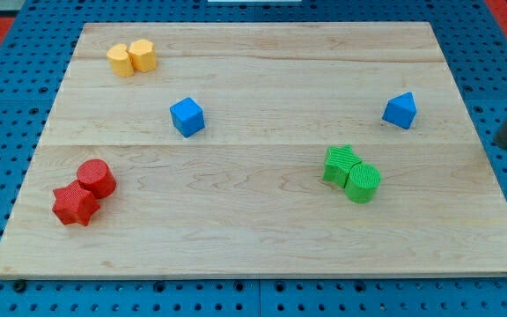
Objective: Move the triangle towards the green star
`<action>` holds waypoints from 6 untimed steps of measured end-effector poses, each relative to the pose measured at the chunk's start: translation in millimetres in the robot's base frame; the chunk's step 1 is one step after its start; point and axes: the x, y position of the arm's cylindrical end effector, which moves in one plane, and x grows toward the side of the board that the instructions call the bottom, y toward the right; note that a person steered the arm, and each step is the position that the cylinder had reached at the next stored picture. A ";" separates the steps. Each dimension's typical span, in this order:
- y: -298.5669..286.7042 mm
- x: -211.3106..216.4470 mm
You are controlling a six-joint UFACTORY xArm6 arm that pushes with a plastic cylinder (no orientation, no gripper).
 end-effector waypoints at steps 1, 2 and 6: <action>-54.4 -44.3; -150.0 -49.3; -135.9 3.3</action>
